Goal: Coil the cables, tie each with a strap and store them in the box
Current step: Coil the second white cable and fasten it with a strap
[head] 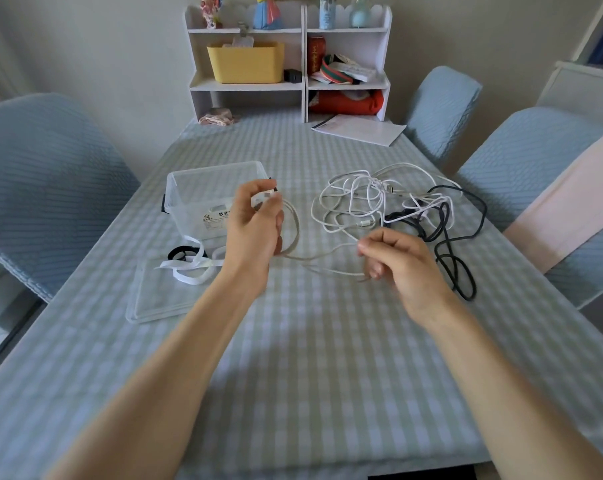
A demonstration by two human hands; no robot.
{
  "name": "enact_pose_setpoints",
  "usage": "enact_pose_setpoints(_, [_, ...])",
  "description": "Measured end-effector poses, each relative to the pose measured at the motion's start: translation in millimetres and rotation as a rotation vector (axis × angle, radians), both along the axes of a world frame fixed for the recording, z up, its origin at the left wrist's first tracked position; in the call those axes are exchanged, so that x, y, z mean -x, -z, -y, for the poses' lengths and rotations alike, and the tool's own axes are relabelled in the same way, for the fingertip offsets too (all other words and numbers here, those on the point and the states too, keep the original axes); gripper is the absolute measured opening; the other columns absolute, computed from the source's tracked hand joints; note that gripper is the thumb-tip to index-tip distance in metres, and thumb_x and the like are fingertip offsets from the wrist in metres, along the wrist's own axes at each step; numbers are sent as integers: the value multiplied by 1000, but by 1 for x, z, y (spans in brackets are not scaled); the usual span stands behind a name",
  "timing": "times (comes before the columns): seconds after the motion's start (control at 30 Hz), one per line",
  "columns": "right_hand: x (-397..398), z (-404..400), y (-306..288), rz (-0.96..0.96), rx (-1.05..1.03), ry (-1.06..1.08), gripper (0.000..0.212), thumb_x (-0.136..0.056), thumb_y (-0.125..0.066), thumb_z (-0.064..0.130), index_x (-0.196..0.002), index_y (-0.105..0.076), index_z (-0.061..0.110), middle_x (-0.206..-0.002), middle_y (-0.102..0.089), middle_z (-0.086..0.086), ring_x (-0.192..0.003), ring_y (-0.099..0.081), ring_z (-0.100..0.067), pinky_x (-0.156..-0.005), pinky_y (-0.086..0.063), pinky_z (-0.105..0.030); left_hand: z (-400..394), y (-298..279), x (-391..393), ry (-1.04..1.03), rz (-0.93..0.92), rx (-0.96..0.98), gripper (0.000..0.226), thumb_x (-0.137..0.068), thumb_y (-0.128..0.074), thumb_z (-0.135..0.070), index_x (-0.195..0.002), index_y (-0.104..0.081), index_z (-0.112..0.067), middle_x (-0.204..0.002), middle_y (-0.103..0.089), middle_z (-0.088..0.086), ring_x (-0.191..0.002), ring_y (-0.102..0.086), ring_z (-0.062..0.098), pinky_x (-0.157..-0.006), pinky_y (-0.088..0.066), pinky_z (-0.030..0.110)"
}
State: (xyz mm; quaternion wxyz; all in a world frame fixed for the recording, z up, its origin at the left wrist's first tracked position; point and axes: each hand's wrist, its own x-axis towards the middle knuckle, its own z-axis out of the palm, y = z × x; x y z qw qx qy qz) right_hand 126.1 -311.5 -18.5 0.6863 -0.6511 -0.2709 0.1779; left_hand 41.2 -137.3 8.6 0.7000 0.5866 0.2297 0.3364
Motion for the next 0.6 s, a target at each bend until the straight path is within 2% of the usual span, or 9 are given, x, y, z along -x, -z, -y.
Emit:
enact_pose_setpoints(0.1, [-1, 3, -2, -43, -105, -52, 12, -77, -64, 16, -66, -69, 16, -52, -48, -1, -52, -45, -10, -58, -35, -25, 6, 1, 0, 76, -116, -127, 8, -98, -55, -16, -104, -58, -21, -52, -44, -9, -46, -35, 8, -45, -29, 23])
enact_pose_setpoints(0.17, [0, 5, -3, 29, -93, -71, 13, -80, -66, 16, -70, -74, 19, -53, -50, 0, -52, -44, -10, -55, -36, -22, 13, 0, 1, 182, -167, -179, 6, -100, -53, -19, -95, -57, -19, -51, -41, -8, -45, -32, 9, -45, -24, 24])
enact_pose_setpoints(0.27, [3, 3, -3, 193, 0, -9, 11, -88, -72, 11, -82, -77, 19, -56, -57, 11, -51, -47, -3, -56, -36, -18, 19, -2, 3, 389, -257, -189, 23, -103, -48, -33, -91, -58, -16, -50, -37, -6, -42, -28, 9, -44, -21, 23])
enact_pose_setpoints(0.33, [2, 0, -2, 267, 30, 38, 9, -88, -71, 5, -88, -75, 13, -56, -62, 20, -53, -56, 1, -58, -39, -9, 20, -3, 5, 526, -325, -203, 36, -101, -47, -46, -89, -59, -15, -53, -34, -3, -43, -24, 10, -44, -20, 24])
enact_pose_setpoints(0.37, [3, -1, -2, 283, 27, 43, 6, -87, -72, 4, -88, -75, 9, -58, -64, 20, -56, -60, 2, -59, -42, -9, 20, -3, 6, 586, -355, -236, 40, -99, -48, -49, -87, -61, -14, -55, -32, -1, -45, -22, 11, -44, -19, 24])
enact_pose_setpoints(0.47, [1, 0, 2, 291, 30, 83, 7, -82, -79, 8, -82, -72, 9, -73, -73, 4, -71, -67, -8, -69, -54, -23, 22, -2, 8, 674, -428, -343, 36, -95, -60, -40, -88, -68, -7, -54, -31, -1, -46, -25, 10, -43, -20, 23])
enact_pose_setpoints(0.6, [-4, 1, 7, 275, 62, 175, 14, -80, -82, 14, -86, -70, 16, -83, -72, 0, -78, -66, -8, -76, -55, -24, 23, 4, 5, 595, -443, -242, 18, -95, -65, -25, -86, -66, -9, -51, -32, -4, -46, -26, 9, -41, -20, 20])
